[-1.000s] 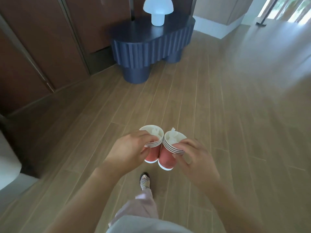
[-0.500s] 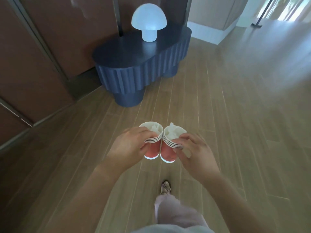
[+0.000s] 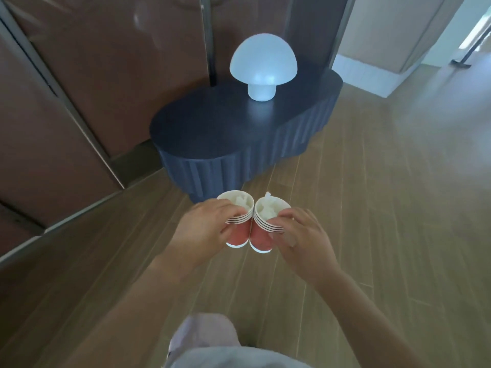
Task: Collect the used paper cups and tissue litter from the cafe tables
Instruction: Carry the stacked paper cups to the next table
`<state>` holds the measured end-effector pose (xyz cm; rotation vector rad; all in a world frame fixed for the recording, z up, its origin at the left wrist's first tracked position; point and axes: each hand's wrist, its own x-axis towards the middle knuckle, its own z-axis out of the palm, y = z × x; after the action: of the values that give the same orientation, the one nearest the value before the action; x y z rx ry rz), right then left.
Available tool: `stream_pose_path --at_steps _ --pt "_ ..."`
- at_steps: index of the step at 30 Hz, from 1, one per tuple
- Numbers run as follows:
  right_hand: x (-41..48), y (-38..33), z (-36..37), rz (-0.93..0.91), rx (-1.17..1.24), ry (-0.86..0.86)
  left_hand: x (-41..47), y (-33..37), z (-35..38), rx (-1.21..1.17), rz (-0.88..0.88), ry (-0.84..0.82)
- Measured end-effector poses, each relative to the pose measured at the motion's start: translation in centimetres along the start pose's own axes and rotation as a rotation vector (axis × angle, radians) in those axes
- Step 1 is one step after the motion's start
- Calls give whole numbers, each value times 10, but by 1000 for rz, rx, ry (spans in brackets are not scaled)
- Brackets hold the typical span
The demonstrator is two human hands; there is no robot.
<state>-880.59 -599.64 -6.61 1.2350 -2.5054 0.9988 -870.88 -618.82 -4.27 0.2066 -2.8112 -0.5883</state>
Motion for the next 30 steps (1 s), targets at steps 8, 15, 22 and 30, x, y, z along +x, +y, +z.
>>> stream_pose_path --at_steps 8,15,22,30 --pt "187 86 63 14 -35 -29 185 -95 26 -12 -79 13" --pt "343 157 109 26 0 -88 349 -178 35 -1 -91 -97" --pt "463 227 154 31 17 -208 463 -225 50 -29 -147 -92" --pt "590 317 218 -41 59 -444 574 -283 88 25 -371 -95"
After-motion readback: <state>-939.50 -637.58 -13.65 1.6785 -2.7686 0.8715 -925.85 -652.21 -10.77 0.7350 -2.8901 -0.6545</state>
